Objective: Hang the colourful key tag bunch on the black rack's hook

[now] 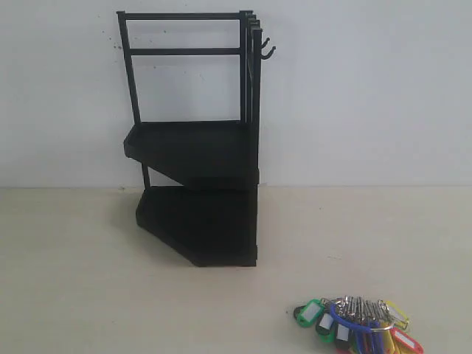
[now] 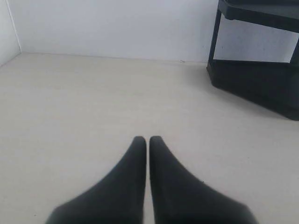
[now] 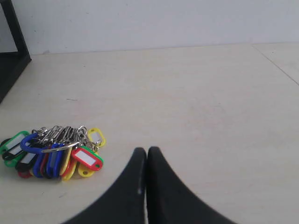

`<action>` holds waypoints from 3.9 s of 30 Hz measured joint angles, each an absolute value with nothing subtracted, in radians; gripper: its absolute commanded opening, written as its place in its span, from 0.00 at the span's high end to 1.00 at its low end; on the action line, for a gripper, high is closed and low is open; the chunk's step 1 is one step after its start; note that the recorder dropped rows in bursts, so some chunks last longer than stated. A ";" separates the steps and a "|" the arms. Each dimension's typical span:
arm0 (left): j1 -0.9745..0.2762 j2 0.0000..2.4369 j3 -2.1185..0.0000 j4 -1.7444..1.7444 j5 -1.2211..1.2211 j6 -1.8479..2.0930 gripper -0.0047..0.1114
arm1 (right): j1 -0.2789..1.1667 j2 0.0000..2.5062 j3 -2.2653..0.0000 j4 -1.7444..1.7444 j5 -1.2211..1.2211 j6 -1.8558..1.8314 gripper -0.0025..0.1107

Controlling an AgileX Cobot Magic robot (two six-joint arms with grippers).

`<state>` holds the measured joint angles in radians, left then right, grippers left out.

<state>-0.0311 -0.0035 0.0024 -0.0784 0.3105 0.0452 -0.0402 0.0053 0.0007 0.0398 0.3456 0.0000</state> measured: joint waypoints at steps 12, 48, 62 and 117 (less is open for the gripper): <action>-0.031 -0.004 0.002 -0.078 0.310 0.045 0.92 | -0.040 0.005 0.001 0.040 0.346 0.000 0.98; -0.031 -0.004 0.002 -0.078 0.310 0.045 0.92 | -0.040 0.235 -0.496 0.109 0.300 -0.140 0.98; -0.031 -0.004 0.002 -0.078 0.310 0.045 0.92 | -0.040 0.439 -0.589 0.120 0.536 -0.149 0.98; -0.031 -0.004 0.002 -0.078 0.310 0.045 0.92 | 0.527 1.697 -1.166 -0.262 0.956 -0.511 0.51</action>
